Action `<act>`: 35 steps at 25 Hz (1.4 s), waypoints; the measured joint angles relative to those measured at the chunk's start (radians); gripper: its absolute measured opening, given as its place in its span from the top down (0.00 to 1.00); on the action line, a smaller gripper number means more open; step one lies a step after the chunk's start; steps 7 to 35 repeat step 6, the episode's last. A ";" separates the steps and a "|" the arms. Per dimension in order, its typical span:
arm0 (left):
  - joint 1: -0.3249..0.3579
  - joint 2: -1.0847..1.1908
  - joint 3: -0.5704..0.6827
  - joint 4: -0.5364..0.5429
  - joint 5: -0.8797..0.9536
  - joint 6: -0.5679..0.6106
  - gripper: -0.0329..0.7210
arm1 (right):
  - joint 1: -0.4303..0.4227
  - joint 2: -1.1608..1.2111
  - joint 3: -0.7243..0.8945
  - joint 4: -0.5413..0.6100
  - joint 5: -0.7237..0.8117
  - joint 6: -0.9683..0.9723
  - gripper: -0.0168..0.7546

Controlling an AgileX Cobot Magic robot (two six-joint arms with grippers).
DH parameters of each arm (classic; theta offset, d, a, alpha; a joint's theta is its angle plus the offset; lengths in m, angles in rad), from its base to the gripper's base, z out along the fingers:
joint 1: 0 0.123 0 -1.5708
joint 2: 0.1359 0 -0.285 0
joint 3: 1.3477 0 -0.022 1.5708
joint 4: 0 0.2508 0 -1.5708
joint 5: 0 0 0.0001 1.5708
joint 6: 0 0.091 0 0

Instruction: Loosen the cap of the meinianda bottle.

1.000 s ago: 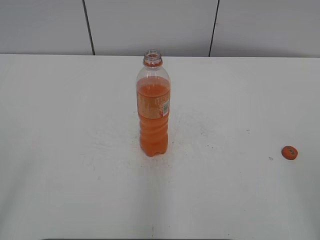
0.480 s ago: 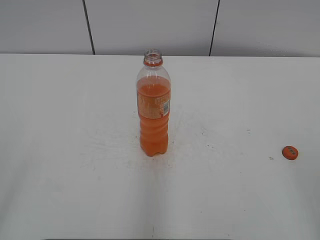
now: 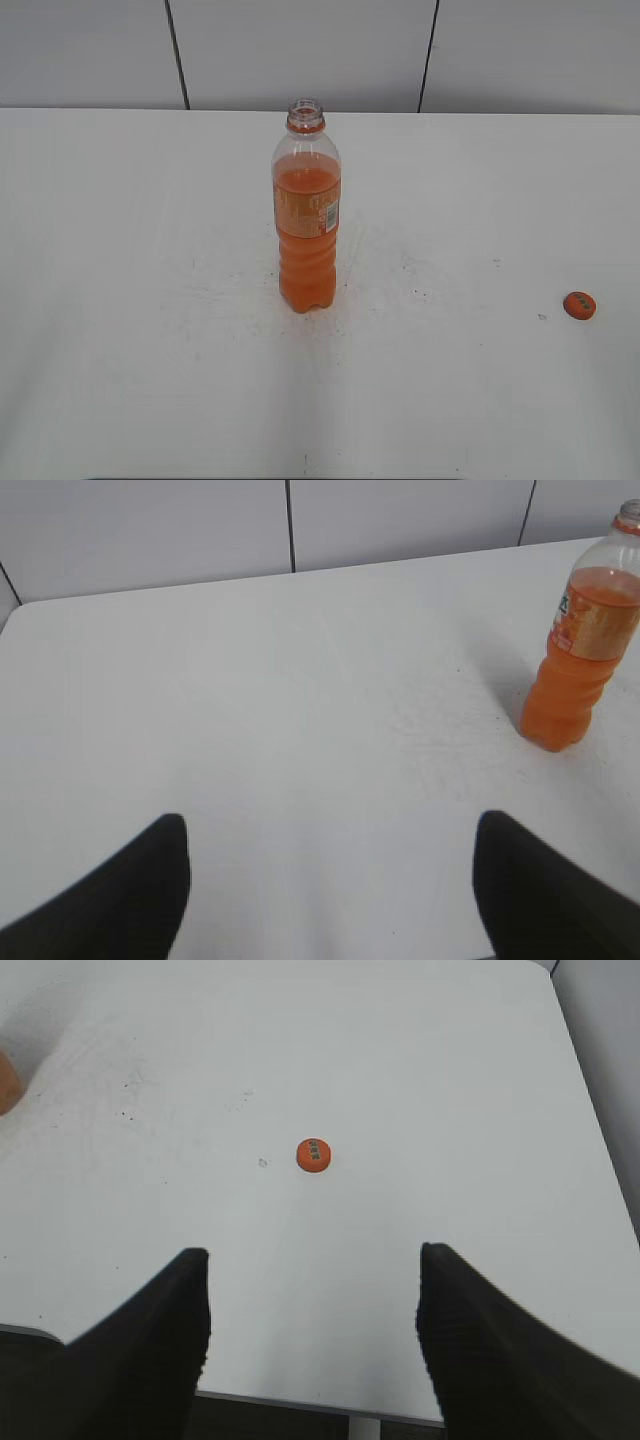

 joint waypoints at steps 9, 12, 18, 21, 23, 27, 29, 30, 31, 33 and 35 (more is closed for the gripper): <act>0.000 0.000 0.000 0.000 0.000 0.000 0.25 | 0.000 0.000 0.000 0.000 0.000 0.000 0.34; 0.000 0.000 0.000 0.000 0.000 0.000 0.25 | 0.000 0.000 0.000 0.000 0.000 0.000 0.34; 0.000 0.000 0.000 0.000 0.000 0.000 0.25 | 0.000 0.000 0.000 0.000 0.000 0.000 0.34; 0.000 0.000 0.000 0.000 0.000 0.000 0.25 | 0.000 0.000 0.000 0.000 0.000 0.000 0.34; 0.000 0.000 0.000 0.000 0.000 0.000 0.25 | 0.000 0.000 0.000 0.000 0.000 0.000 0.34; 0.000 0.000 0.000 0.000 0.000 0.000 0.25 | 0.000 0.000 0.000 0.000 0.000 0.000 0.34; 0.000 0.000 0.000 0.000 0.000 0.000 0.25 | 0.000 0.000 0.000 0.000 0.000 0.000 0.34; 0.000 0.000 0.000 0.000 0.000 0.000 0.25 | 0.000 0.000 0.000 0.000 0.000 0.000 0.34; 0.000 0.000 0.000 0.000 0.000 0.000 0.25 | 0.000 0.000 0.000 0.000 0.000 0.000 0.34; 0.000 0.000 0.000 0.000 0.000 0.000 0.25 | 0.000 0.000 0.000 0.000 0.000 0.000 0.34; 0.000 0.000 0.000 0.000 0.000 0.000 0.25 | 0.000 0.000 0.000 0.000 0.000 0.000 0.34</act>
